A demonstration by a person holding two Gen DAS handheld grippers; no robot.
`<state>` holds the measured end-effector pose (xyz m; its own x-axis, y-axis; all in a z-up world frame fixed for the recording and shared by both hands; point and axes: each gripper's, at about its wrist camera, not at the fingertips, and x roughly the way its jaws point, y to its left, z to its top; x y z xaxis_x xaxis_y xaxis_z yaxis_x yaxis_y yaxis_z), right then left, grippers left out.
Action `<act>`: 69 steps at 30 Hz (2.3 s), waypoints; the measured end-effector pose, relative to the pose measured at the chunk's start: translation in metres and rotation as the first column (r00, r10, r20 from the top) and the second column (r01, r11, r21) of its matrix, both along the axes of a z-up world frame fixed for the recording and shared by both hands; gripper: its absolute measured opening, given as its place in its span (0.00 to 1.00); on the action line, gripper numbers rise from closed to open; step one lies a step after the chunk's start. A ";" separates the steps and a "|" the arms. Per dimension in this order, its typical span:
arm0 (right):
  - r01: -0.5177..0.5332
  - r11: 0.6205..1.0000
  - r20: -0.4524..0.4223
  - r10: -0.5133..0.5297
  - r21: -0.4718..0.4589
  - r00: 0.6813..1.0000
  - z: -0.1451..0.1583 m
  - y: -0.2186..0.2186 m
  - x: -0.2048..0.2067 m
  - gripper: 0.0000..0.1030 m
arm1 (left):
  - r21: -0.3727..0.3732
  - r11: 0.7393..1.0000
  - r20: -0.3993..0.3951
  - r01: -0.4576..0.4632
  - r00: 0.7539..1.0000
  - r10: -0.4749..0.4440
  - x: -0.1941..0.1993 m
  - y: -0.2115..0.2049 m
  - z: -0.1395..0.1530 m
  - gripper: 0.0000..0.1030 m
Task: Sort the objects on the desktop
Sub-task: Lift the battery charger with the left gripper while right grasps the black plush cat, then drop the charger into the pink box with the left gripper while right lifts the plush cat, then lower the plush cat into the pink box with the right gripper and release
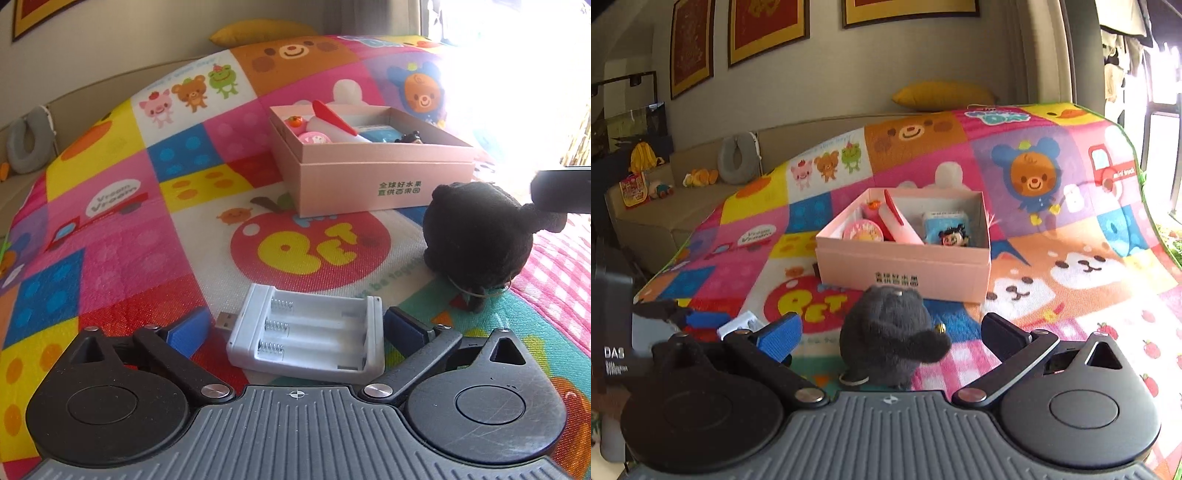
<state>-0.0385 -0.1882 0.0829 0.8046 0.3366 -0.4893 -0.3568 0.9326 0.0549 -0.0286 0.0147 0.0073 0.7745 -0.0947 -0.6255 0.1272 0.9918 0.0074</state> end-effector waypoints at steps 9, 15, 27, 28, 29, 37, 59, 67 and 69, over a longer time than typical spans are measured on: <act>0.029 0.997 -0.170 -0.041 -0.076 0.984 -0.026 0.036 0.063 0.69 | -0.028 0.999 0.020 0.024 1.000 -0.024 -0.004 0.003 0.000 1.00; 0.020 0.996 -0.162 -0.034 -0.089 0.986 -0.025 0.028 0.048 0.64 | -0.033 0.998 0.010 0.059 0.998 -0.059 -0.002 0.002 0.000 1.00; -0.030 0.989 -0.127 0.012 -0.143 0.992 -0.018 0.012 0.009 0.64 | 0.030 0.993 -0.024 0.111 0.994 -0.110 0.007 -0.007 0.001 1.00; -0.031 0.989 -0.130 0.012 -0.143 0.991 -0.018 0.010 0.006 0.64 | 0.040 0.993 -0.017 0.111 0.994 -0.111 0.006 -0.008 0.001 1.00; -0.031 0.989 -0.137 0.011 -0.142 0.991 -0.017 0.009 0.004 0.64 | 0.052 0.992 -0.008 0.111 0.994 -0.111 0.004 -0.010 0.002 1.00; 0.015 0.995 -0.157 -0.030 -0.094 0.987 0.009 -0.016 -0.005 0.61 | 0.057 0.986 0.052 0.160 0.985 -0.163 -0.013 -0.019 0.030 0.95; 0.100 0.993 0.080 -0.095 -0.059 0.992 0.136 0.005 0.169 0.61 | -0.082 0.996 0.199 0.026 0.980 -0.010 0.106 -0.001 0.049 0.99; 0.079 0.997 -0.130 -0.078 0.006 0.988 0.097 0.040 0.242 0.61 | -0.148 0.986 0.076 0.073 0.995 -0.062 0.090 0.019 0.014 1.00; 0.069 0.997 -0.187 -0.063 0.025 0.980 0.087 0.046 0.254 0.61 | -0.135 0.987 0.071 0.086 0.994 -0.077 0.090 0.015 0.008 1.00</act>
<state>0.2158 -0.1425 0.1701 0.7212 0.3030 -0.6229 -0.2751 0.9506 0.1439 0.0613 0.0295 0.0153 0.7993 -0.2409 -0.5505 0.2115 0.9703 -0.1175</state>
